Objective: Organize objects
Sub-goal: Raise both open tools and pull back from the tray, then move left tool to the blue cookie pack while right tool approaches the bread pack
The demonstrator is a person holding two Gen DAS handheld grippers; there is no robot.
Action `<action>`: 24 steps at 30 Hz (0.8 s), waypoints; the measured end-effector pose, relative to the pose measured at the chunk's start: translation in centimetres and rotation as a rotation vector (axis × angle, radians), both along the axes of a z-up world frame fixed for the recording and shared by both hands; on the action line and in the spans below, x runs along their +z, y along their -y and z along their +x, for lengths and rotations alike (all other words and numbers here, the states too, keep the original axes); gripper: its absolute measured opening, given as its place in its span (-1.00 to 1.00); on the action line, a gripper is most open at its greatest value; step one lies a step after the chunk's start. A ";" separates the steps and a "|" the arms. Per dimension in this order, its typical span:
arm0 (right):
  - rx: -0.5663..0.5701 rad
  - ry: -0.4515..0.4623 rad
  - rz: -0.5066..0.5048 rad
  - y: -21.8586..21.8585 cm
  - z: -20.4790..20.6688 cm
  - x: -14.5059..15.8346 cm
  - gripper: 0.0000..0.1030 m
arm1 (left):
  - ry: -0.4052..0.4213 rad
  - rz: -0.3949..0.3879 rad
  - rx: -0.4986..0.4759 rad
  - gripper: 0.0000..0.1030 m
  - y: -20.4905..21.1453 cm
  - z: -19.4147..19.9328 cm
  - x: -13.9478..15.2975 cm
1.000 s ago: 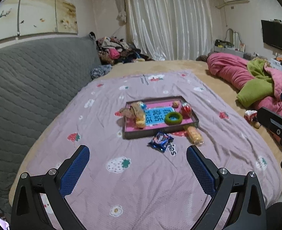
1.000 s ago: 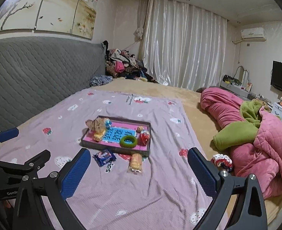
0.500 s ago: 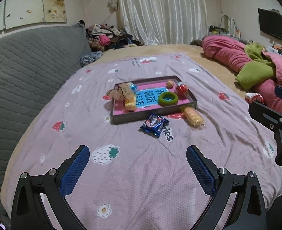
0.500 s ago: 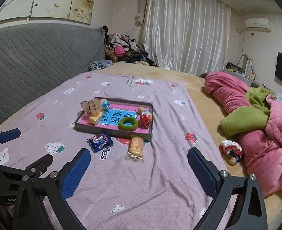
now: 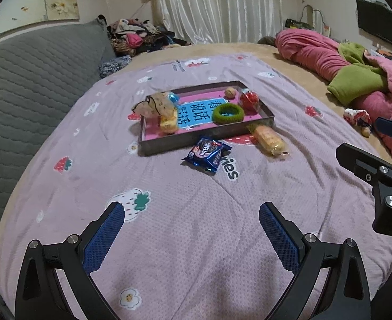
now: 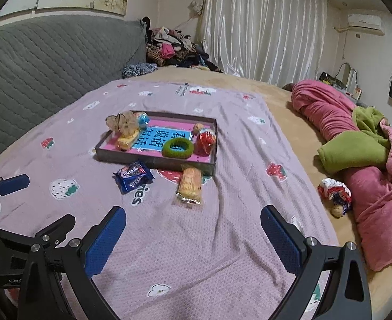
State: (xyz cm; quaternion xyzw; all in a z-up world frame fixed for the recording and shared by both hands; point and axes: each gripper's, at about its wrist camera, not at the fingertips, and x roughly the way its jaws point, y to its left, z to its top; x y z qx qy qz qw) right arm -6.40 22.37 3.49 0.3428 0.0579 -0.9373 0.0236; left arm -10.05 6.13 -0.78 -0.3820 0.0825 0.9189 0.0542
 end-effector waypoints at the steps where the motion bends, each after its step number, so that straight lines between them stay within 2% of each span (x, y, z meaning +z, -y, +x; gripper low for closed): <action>1: -0.003 0.007 -0.002 -0.1 -0.3 -0.3 0.98 | 0.006 -0.001 -0.003 0.96 0.0 -0.3 -0.3; 10: -0.009 0.044 -0.014 -0.3 -3.1 -2.3 0.98 | 0.046 0.024 -0.032 0.96 -0.1 -2.9 -2.5; 24: 0.000 0.078 -0.005 0.2 -6.8 -4.7 0.98 | 0.065 0.055 -0.037 0.96 0.1 -6.7 -4.2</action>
